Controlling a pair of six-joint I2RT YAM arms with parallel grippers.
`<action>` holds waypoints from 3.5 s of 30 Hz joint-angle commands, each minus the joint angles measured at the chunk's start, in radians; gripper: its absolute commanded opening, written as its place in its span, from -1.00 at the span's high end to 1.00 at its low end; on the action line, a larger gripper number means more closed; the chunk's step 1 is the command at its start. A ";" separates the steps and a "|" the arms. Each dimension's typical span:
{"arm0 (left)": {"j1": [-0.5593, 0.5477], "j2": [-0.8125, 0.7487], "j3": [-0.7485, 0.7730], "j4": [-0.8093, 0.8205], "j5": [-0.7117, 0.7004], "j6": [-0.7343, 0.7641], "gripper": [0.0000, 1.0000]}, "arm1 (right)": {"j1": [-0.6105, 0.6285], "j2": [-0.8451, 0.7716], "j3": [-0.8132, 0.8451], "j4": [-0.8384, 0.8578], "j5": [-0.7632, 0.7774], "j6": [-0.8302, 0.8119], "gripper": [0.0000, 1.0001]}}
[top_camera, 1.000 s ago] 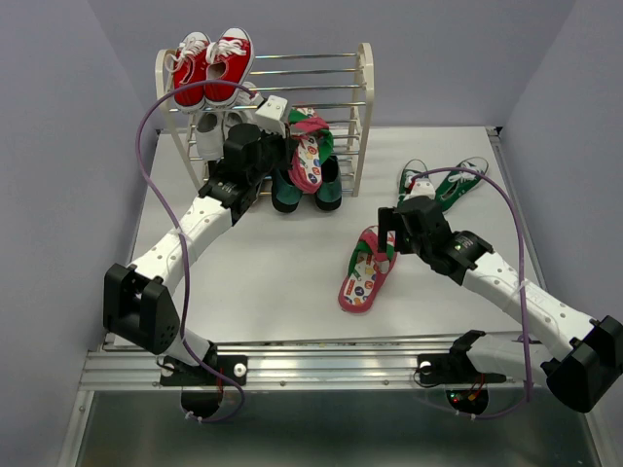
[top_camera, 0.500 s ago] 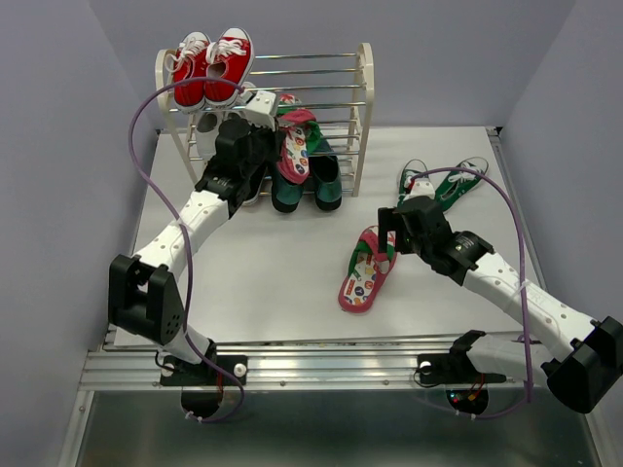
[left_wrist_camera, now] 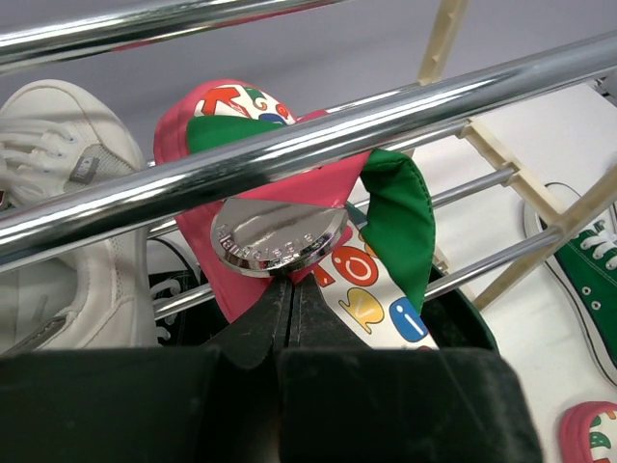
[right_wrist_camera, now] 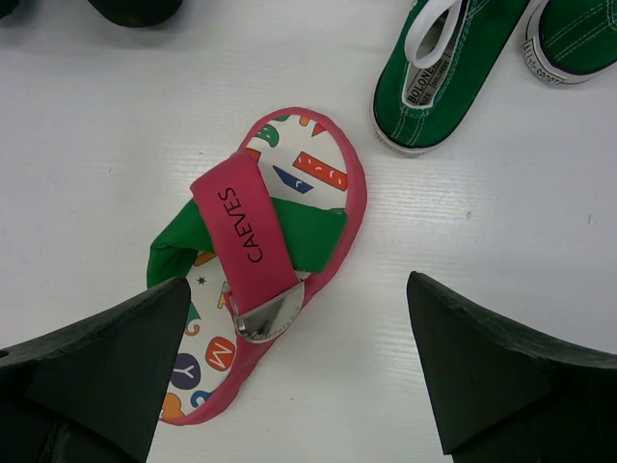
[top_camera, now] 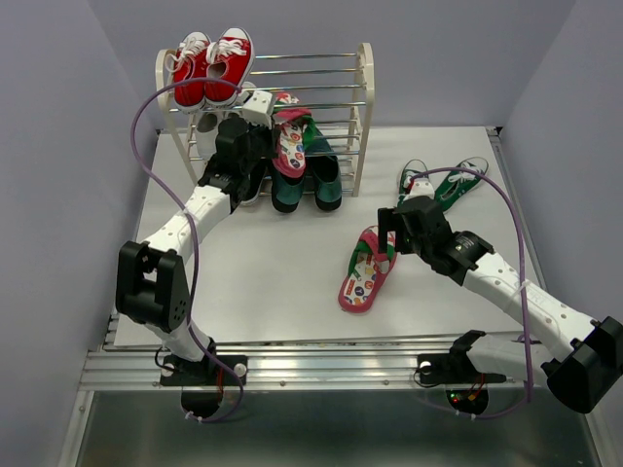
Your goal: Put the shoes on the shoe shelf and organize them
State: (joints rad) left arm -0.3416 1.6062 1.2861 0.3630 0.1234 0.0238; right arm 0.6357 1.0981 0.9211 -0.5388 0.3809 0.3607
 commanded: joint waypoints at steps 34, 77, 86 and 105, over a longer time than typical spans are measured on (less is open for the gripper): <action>-0.108 -0.321 -0.109 -0.170 -0.099 -0.140 -0.98 | -0.017 0.228 0.359 0.330 0.046 -0.182 -1.00; -0.132 -0.243 -0.254 -0.093 -0.248 -0.302 0.18 | -0.140 0.689 0.700 0.606 -0.146 -0.496 0.80; -0.097 -0.154 -0.179 -0.079 -0.249 -0.288 0.28 | -0.140 0.669 0.680 0.605 -0.166 -0.496 0.83; -0.094 -0.215 -0.168 -0.139 -0.203 -0.309 -0.54 | -0.140 0.623 0.636 0.599 -0.154 -0.482 0.24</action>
State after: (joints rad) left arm -0.4435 1.4685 1.0893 0.2111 -0.0864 -0.2810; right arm 0.4854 1.7851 1.5764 0.0593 0.2428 -0.0677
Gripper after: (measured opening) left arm 0.697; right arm 0.292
